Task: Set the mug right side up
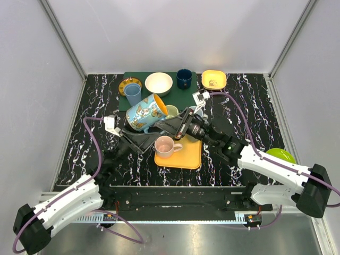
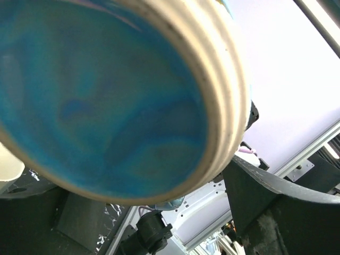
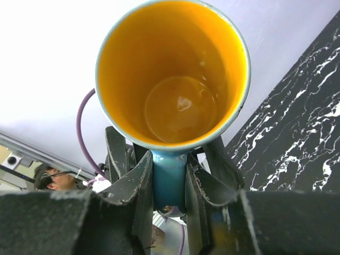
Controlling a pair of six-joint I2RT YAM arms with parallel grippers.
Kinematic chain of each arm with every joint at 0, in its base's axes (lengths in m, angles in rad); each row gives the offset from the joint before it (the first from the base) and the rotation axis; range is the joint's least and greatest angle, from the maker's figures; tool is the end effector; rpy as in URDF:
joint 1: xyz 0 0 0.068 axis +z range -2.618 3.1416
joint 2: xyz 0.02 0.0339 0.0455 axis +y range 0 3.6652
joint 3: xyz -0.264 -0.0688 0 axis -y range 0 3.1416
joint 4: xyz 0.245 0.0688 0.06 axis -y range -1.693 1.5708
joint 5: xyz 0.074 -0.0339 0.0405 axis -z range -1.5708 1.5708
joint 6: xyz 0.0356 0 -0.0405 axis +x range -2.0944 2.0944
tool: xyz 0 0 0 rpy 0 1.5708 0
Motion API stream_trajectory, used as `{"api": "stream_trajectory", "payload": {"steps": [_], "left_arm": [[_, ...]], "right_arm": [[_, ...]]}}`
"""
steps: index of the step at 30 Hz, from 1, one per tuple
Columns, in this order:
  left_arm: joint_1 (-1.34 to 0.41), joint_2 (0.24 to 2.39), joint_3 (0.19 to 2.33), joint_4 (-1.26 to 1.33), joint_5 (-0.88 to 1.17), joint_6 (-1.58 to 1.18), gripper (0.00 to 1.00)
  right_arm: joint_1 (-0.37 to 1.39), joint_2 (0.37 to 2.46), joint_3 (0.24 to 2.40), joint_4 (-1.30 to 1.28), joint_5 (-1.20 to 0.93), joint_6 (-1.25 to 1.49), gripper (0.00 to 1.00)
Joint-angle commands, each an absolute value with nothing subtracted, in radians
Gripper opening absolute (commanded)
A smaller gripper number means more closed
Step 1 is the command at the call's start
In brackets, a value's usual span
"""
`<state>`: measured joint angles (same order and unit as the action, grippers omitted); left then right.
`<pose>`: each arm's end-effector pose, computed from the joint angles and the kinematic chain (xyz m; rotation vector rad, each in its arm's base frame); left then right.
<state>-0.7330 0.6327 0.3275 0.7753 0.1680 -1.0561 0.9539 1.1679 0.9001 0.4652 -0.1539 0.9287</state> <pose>0.1120 -0.1089 0.3026 -0.0321 1.2732 -1.6703 0.1550 0.2280 0.3708 -0.1694 1.5863 1.6382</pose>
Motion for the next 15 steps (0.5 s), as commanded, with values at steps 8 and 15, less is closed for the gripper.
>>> {"api": "stream_trajectory", "payload": {"steps": [8,15], "left_arm": [[-0.716,0.669,0.397,0.965,0.129,-1.083,0.75],[-0.712,0.741,0.436,0.996,0.195,-1.100,0.66]], "right_arm": [[0.953,1.028,0.835,0.664,-0.189,0.954,0.00],[0.953,1.012,0.819,0.588,-0.222,0.907,0.00]]}}
